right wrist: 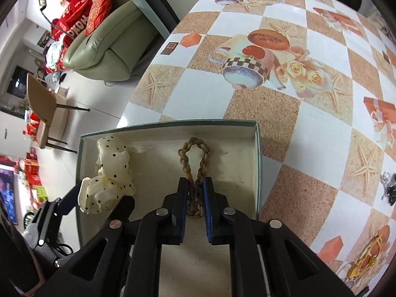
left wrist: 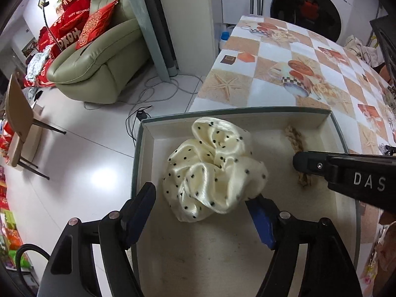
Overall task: Organize jewelry
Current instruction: 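Carry the scrunchie and braided bracelet to the white tray and release both, then grasp the yellow hair tie with the left tool while the right tool grasps the green bangle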
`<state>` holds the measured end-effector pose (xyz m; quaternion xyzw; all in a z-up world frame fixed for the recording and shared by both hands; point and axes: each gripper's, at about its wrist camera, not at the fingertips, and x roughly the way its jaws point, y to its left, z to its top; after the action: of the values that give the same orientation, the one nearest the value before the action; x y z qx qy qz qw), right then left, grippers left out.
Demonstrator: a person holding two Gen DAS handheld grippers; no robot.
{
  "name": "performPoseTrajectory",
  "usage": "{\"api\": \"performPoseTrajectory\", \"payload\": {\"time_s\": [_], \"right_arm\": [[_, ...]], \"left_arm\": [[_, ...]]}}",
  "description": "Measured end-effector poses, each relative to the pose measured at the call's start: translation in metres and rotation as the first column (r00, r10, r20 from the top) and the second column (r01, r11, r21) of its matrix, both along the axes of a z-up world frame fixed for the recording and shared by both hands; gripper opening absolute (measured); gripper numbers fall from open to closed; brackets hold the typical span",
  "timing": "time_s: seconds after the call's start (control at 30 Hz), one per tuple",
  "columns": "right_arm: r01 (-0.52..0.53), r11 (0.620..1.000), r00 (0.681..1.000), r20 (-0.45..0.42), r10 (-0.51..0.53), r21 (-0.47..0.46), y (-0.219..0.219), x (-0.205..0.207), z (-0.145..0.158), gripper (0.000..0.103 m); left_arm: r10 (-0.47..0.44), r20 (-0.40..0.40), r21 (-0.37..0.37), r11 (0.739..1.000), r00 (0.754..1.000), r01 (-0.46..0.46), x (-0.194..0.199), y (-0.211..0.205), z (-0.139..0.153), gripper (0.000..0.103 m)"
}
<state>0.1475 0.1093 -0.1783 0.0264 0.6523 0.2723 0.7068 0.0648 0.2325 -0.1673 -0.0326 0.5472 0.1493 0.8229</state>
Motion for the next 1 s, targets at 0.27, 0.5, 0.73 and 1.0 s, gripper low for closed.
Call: {"api": "performPoseTrajectory", "payload": {"time_s": [0.27, 0.5, 0.73, 1.0], "right_arm": [[0.037, 0.995, 0.999, 0.017, -0.039, 0.097, -0.011, 0.007, 0.025, 0.043], [0.075, 0.99, 0.997, 0.019, -0.078, 0.121, -0.026, 0.005, 0.047, 0.05], [0.102, 0.986, 0.994, 0.032, -0.107, 0.131, -0.055, 0.001, 0.062, 0.057], [0.187, 0.976, 0.98, 0.049, -0.193, 0.113, -0.11, -0.011, 0.076, 0.08]], "left_arm": [[-0.019, -0.019, 0.014, 1.0, 1.0, 0.019, 0.002, -0.006, 0.004, 0.078], [-0.027, -0.025, 0.024, 0.999, 0.999, 0.028, -0.001, -0.014, 0.01, 0.099], [-0.062, -0.038, 0.052, 0.997, 0.997, 0.064, -0.006, -0.023, 0.015, 0.103], [-0.107, -0.053, 0.032, 0.994, 0.993, 0.109, -0.013, -0.048, 0.026, 0.103]]}}
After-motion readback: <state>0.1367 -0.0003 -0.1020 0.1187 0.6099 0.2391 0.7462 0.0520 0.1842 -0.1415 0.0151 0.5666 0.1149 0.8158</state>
